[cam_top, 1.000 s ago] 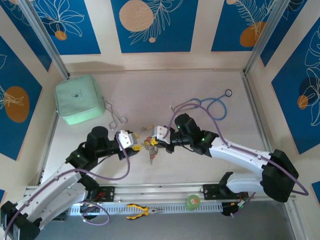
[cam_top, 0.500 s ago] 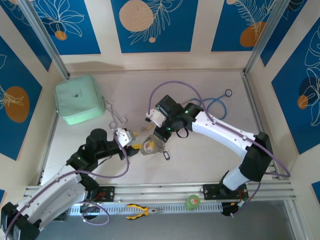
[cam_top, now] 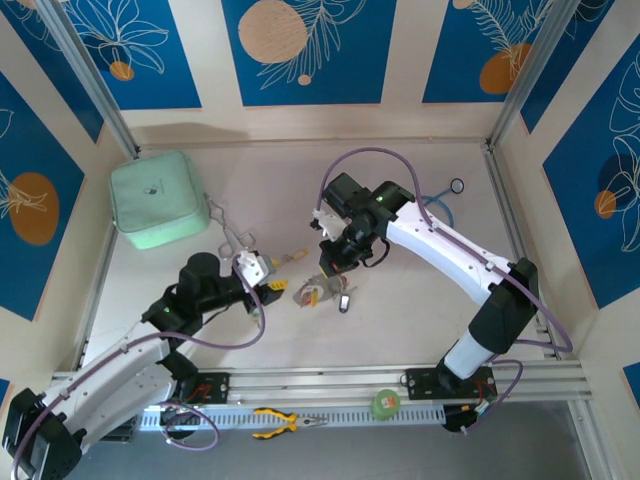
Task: Put the keys on the keyring
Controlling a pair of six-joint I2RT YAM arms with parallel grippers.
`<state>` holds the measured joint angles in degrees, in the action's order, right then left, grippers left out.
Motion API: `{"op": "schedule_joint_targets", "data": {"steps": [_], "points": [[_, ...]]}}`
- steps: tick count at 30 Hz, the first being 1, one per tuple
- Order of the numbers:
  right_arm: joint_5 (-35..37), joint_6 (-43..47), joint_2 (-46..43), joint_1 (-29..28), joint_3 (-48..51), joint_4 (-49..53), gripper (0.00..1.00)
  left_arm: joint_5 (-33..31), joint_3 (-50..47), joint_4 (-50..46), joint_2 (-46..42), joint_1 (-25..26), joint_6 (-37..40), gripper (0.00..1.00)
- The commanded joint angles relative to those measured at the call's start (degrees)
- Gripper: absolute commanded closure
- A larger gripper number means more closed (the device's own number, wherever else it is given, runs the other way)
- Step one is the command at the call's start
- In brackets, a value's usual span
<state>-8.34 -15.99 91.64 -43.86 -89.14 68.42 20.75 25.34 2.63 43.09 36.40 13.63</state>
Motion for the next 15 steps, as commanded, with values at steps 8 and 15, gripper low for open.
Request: {"op": "schedule_joint_targets", "data": {"steps": [8,15], "points": [[0.44,22.01,-4.69,-2.02,4.54,-12.01,1.0,3.83,5.41,3.62,4.76,-0.05,3.93,0.7],[-5.73,43.67,-8.63,-3.11,12.32,-18.69,1.0,11.92,7.69,5.27,9.29,-0.1,5.69,0.8]]}}
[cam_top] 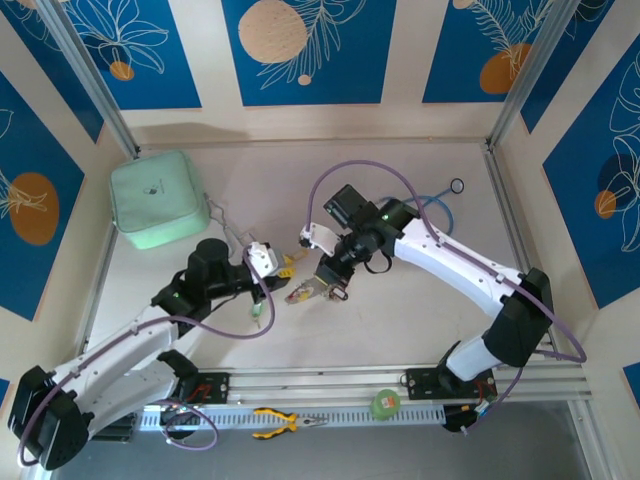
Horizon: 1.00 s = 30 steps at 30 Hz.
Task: Put the keys on the keyring
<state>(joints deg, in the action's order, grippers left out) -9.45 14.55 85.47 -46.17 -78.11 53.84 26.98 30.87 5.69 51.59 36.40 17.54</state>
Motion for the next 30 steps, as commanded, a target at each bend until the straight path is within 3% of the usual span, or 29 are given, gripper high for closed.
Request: {"op": "schedule_joint_targets", "data": {"steps": [1,7,15,30], "points": [[-5.56,15.12,-2.58,-0.93,1.98,-4.26,1.0,7.01,2.34,2.28,1.27,-0.08,2.1,0.8],[-6.93,20.85,-3.39,-1.86,5.82,-7.3,1.0,13.82,1.13,4.17,3.94,-0.11,3.56,0.8],[-5.9,20.89,-3.64,-2.34,7.27,-9.0,1.0,19.22,0.3,1.58,5.17,-0.03,7.09,0.77],[-5.77,20.17,-3.45,-3.72,8.14,-11.82,1.0,15.69,0.84,-3.13,7.3,-0.02,11.2,0.8]]}}
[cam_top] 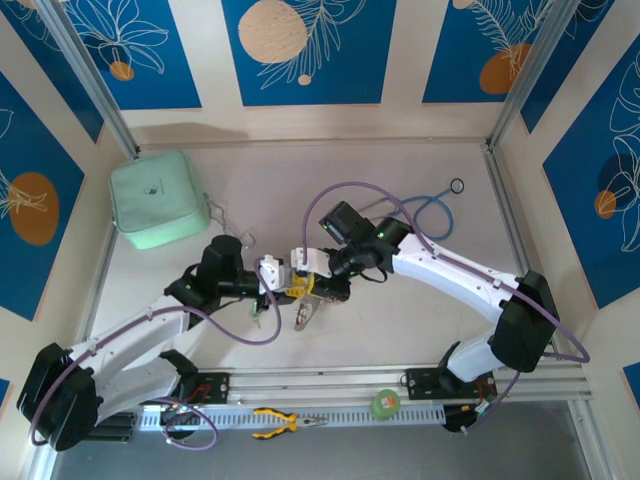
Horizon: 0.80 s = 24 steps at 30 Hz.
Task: Put the keys on the keyring
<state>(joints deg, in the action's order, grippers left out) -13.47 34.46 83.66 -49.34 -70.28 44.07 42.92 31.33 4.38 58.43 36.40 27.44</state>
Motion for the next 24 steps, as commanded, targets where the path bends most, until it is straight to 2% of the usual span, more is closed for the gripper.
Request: {"op": "schedule_joint_targets", "data": {"steps": [1,6,15,19,24], "points": [[-1.82,0.16,-1.6,-0.66,0.38,-2.19,1.0,-0.5,0.4,-2.05,0.66,-0.05,1.39,0.82],[-1.9,-0.09,-1.51,-0.88,0.54,-2.92,1.0,-1.65,0.92,-3.61,1.39,-0.05,2.05,0.84],[-2.68,-1.93,-1.05,-1.7,1.09,-5.71,1.0,-1.79,0.77,-0.92,2.4,-0.13,-0.46,0.83],[-2.7,-2.89,-1.04,-2.16,1.79,-7.78,1.0,-1.39,0.34,1.68,2.63,-0.1,-2.24,0.88],[-2.3,-4.46,-2.02,-2.14,3.88,-11.78,1.0,-1.34,0.11,2.52,3.07,-0.1,-3.36,1.0]]}}
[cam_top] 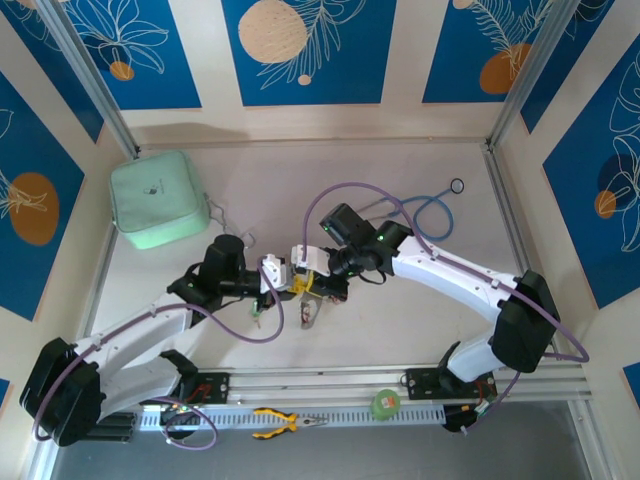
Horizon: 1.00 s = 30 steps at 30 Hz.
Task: Put the keys on the keyring
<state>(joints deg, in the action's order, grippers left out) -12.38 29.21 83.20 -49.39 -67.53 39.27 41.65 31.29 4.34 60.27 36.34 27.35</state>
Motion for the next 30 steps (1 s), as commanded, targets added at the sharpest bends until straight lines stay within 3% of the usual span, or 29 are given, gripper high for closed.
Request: {"op": "schedule_joint_targets", "data": {"steps": [1,3,8,12,19,30], "points": [[-3.27,0.27,-1.94,-2.05,1.87,-8.07,1.0,-0.11,0.1,2.47,1.33,-0.08,-3.29,1.0],[-2.85,-0.73,-2.8,-1.78,3.68,-10.32,0.97,-0.43,-0.15,2.76,1.52,-0.13,-3.92,1.0],[-5.02,-3.14,-7.46,0.86,12.22,-18.26,0.74,-0.49,-2.0,4.94,1.51,-0.06,-5.41,1.0],[-6.73,-4.22,-11.06,3.31,18.88,-24.54,0.66,-0.48,-2.99,5.57,1.63,-0.09,-5.86,1.0],[-8.56,-5.78,-15.76,6.5,27.12,-33.32,0.65,-0.6,-3.58,7.25,1.43,-0.04,-6.61,1.0],[-10.12,-6.91,-12.56,5.85,26.67,-36.64,0.71,-0.6,-3.92,8.23,1.08,-0.12,-7.04,1.0]]}}
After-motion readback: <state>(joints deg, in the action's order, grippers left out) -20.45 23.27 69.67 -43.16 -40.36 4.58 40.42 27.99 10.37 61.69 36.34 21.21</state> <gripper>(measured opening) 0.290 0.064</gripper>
